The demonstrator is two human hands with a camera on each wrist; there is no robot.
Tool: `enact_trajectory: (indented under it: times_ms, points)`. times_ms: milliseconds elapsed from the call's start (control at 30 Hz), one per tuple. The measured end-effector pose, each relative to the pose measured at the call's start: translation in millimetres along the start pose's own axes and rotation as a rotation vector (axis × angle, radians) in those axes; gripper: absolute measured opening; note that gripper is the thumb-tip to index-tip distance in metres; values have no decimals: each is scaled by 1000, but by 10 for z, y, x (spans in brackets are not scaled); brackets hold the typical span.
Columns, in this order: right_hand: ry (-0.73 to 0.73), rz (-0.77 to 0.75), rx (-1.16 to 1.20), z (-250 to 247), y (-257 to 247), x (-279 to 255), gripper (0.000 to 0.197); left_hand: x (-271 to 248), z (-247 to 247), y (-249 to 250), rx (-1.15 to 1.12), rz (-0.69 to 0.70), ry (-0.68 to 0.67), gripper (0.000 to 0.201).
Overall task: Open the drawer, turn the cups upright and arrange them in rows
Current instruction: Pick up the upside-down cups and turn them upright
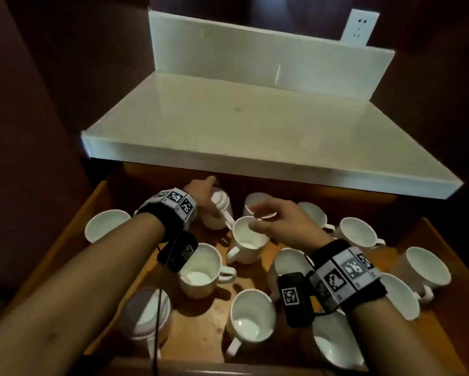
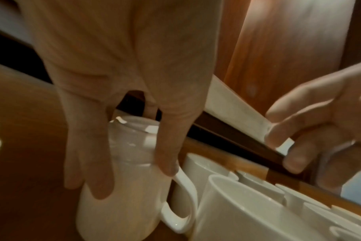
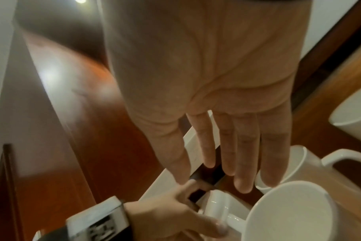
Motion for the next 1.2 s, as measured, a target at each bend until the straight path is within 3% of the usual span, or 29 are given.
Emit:
enact_trajectory:
  times_ms: [100,233,400,567,667,833,933,1033,1133,1200]
  points:
    - [37,25,65,27,-33,78,21,-166,-156,-89,-36,4,46,77]
    - [-34,65,212,212,-258,105,29,-402,-260,-259,-167,-61,136,75]
    - [-15,122,368,348,-357,48,27,-582,-212,-461,-568,-152,240,68]
    - [53,312,532,262,-327,149,33,-601,-286,-404,-891,-161,94,60]
    - [-18,387,547,313,-408,208,43,-545,-386,-363,-1010,-126,3,55]
    - [-242,540,764,557,-658,256,43,-476,-601,-430,-943,-18,-52,58]
    - [-167,590,863,760,-751,389,43,-422,-593,-637,-889,23,-20,61]
    - [-27,556,661,900,-706,525,54,-322,-538,-838,-574,148,42,69]
    - [199,437,355,1019,-656,625,72,-185,-484,-1033,-244,161,100,73]
    - [252,326,91,1036,-633,665,88,-109,-386,-1089,-86,148,46,82]
Point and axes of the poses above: each hand's wrist, its own x-axis towards the middle knuckle, its own z-axis out of the palm, y = z × x, the point moved 2 cm from there along x, towards the middle knuckle, and after that the axes turned 11 degrees about y, right-handed, at the moved point
